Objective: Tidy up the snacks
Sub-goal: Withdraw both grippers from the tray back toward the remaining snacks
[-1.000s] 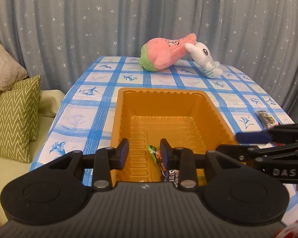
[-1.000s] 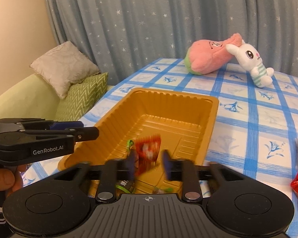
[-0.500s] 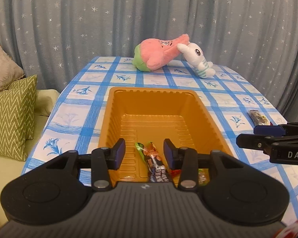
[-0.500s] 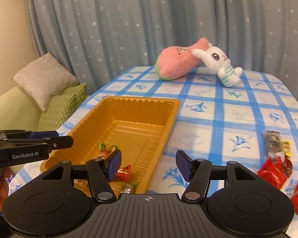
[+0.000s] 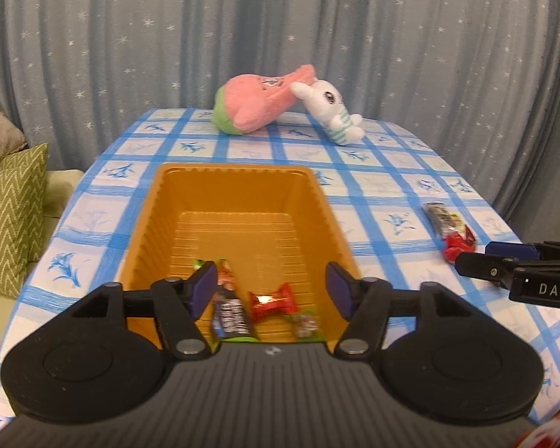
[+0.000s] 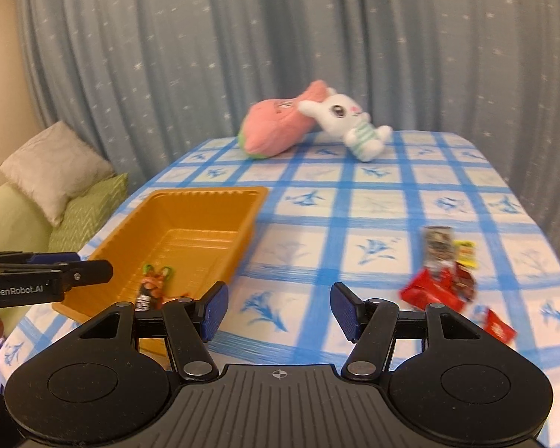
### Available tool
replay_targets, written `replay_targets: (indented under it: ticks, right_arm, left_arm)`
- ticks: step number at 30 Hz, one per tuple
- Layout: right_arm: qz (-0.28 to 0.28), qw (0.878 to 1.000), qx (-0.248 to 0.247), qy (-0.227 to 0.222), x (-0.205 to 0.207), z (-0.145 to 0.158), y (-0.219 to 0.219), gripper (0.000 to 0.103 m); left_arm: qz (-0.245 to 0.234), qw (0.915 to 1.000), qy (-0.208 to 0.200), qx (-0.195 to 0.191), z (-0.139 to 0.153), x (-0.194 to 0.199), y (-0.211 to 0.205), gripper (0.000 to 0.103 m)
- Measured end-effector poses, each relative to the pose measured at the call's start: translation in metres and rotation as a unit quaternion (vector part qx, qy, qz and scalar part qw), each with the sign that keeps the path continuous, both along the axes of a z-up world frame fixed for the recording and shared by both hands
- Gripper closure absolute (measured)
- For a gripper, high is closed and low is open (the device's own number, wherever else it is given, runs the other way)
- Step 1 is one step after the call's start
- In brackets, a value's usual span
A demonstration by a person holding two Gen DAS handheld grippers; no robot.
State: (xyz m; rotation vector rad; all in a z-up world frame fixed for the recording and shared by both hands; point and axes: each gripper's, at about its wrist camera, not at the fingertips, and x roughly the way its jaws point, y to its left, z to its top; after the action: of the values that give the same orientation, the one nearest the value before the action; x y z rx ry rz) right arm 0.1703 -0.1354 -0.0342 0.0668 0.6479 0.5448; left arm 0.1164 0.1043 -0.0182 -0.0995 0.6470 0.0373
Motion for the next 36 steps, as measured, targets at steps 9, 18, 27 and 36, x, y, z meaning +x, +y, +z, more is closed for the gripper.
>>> replay_targets:
  ticks: [9,18,27,36]
  right_arm:
    - [-0.065,0.998,0.006,0.009,-0.014,-0.007,-0.06,0.042]
    - [-0.124,0.992,0.0,0.025,-0.015,-0.023,-0.114,0.042]
    - [-0.165,0.985,0.017,0.051,-0.003,-0.039,-0.145,0.042]
    - [-0.188,0.978,0.041,0.075,0.028,-0.053,-0.153,0.042]
  left_arm:
    - [-0.038,0.9991,-0.009,-0.013,0.003,0.003,-0.046,0.019]
    - [-0.079,0.9965,-0.013,-0.022,-0.001,0.015,-0.092,0.016]
    - [-0.105,0.9943,0.0,-0.015,-0.016,0.038,-0.126,0.016]
    - [-0.119,0.9928,0.015,-0.001,-0.036,0.062,-0.148,0.016]
